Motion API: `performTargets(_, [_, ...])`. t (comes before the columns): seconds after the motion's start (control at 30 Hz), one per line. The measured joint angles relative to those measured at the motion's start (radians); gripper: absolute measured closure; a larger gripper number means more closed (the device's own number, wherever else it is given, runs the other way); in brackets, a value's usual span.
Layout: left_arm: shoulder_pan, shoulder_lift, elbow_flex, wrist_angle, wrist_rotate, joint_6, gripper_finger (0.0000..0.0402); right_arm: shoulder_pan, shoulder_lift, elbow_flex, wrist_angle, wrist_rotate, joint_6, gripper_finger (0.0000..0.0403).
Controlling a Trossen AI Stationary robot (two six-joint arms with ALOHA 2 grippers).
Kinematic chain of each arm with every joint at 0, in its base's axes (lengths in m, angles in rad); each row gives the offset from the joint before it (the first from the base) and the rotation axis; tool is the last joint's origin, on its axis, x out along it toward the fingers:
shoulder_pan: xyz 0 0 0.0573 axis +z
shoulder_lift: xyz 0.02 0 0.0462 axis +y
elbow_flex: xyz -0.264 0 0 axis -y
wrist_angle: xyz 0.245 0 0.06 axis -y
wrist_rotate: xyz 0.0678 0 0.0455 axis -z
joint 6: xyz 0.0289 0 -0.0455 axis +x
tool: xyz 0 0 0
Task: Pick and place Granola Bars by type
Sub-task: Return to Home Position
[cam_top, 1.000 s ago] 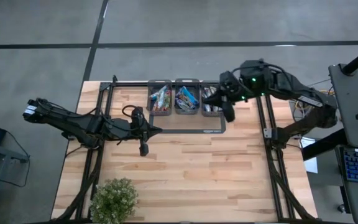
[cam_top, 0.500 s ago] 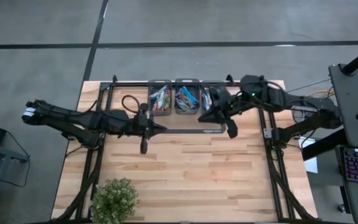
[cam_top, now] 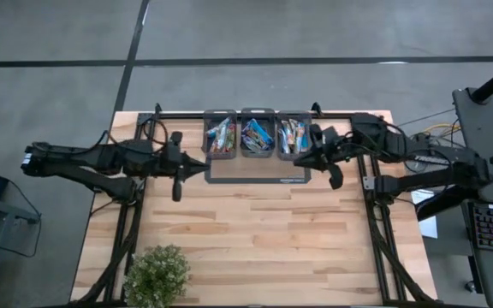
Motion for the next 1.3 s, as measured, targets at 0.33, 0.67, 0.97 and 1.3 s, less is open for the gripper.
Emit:
performTargets(0.33, [0.0, -0.147, -0.276, 0.236, -0.005, -0.035, 0.0401, -0.047, -0.144, -0.232, 0.085, -0.003, 0.008, 0.0394])
performTargets(0.67, [0.0, -0.244, -0.424, 0.343, -0.004, -0.119, 0.0401, -0.035, -0.277, -0.4, 0.303, 0.0, 0.071, 0.0394])
performTargets(0.97, [0.0, -0.238, -0.43, 0.338, -0.004, -0.108, 0.0401, 0.049, -0.416, -0.567, 0.377, 0.146, 0.143, 0.0394])
performTargets(1.3, [0.0, -0.26, -0.465, 0.328, -0.004, -0.084, 0.0401, 0.126, -0.569, -0.717, 0.451, 0.266, 0.102, 0.0394])
